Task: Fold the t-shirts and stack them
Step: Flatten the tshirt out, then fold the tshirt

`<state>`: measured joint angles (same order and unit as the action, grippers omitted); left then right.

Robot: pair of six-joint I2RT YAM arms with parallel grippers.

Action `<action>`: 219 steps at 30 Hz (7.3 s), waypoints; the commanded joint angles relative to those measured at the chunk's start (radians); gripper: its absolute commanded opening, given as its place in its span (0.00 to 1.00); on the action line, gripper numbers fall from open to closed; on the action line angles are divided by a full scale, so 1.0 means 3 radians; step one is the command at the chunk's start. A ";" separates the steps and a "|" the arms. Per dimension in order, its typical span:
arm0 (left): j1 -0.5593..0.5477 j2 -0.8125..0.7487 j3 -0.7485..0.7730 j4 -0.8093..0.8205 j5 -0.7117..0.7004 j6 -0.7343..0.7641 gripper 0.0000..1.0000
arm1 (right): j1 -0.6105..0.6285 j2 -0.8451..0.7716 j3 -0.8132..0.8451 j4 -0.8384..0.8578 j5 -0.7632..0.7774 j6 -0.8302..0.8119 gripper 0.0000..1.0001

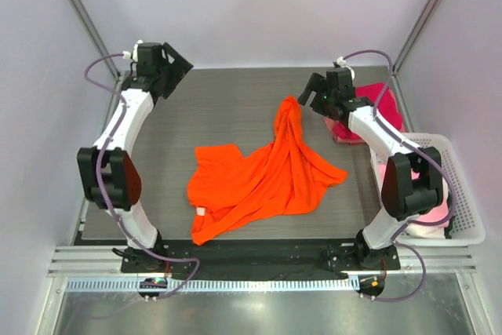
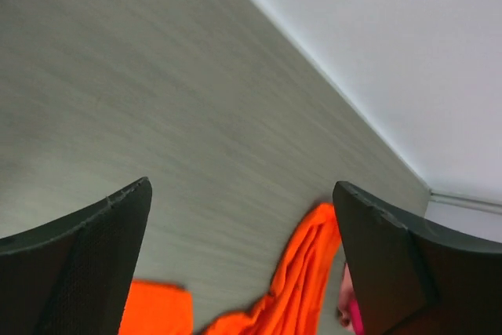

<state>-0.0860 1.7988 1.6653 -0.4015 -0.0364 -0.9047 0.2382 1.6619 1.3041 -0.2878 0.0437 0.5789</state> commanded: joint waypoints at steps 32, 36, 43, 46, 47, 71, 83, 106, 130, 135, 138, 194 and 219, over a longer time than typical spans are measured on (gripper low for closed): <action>-0.0327 -0.1021 -0.2974 0.0904 0.0336 -0.0011 0.83 | 0.0080 0.1873 0.1092 0.0412 0.0396 -0.0559 0.79; -0.0322 -0.0914 -0.3004 0.0949 0.0321 0.0039 0.81 | 0.0080 0.2110 0.1334 0.0412 0.0346 -0.0641 0.54; -0.0322 -0.0755 -0.3122 0.1261 0.0295 0.0019 0.61 | 0.0075 0.1834 0.1028 0.0861 0.0003 -0.0667 0.01; -0.0322 -0.0617 -0.3031 0.1272 0.0285 0.0024 0.55 | 0.0070 0.1630 0.0706 0.1209 -0.0231 -0.0631 0.01; -0.0327 -0.0587 -0.3010 0.1277 0.0305 0.0024 0.54 | 0.0070 0.1614 0.0665 0.1235 -0.0288 -0.0626 0.01; -0.0317 -0.1929 -0.2223 0.0669 -0.0150 0.0132 0.00 | -0.0099 -0.0650 -0.0679 0.0668 -0.0779 -0.0355 0.01; -0.0322 -0.3112 -0.0817 -0.0537 -0.0012 0.0397 0.00 | -0.0094 -0.2542 -0.0497 -0.0625 -0.1127 -0.0488 0.01; -0.0317 -0.2719 0.1216 -0.0657 -0.0134 0.0679 0.00 | -0.0094 -0.3091 0.0395 -0.1388 -0.0949 -0.0196 0.01; -0.0138 0.1221 0.1460 0.1023 -0.0768 0.0776 0.00 | -0.0099 0.0840 0.0856 0.1046 0.0048 -0.0002 0.01; -0.0061 0.1684 0.2083 0.0832 -0.0737 0.0684 0.75 | -0.0094 0.1286 0.1410 0.0879 0.0064 0.0090 0.88; -0.0051 0.1378 0.1687 0.0735 -0.0845 0.0566 0.99 | -0.0063 0.1113 0.1217 0.0842 0.0023 0.0100 0.89; 0.0624 -0.3864 -0.3526 -0.1397 0.0546 -0.0190 0.85 | 0.0295 -0.1866 -0.2720 0.0367 0.1715 0.1276 0.01; -0.1564 -0.2831 -0.3822 -0.1178 -0.0662 -0.1320 0.65 | 0.0361 -0.2032 -0.2777 0.0070 0.2268 0.1655 0.01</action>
<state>-0.5442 0.9688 0.5453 -0.7834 -0.1829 -1.2251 0.3412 1.0950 0.4671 -0.2779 0.6453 1.0569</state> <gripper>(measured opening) 0.663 0.027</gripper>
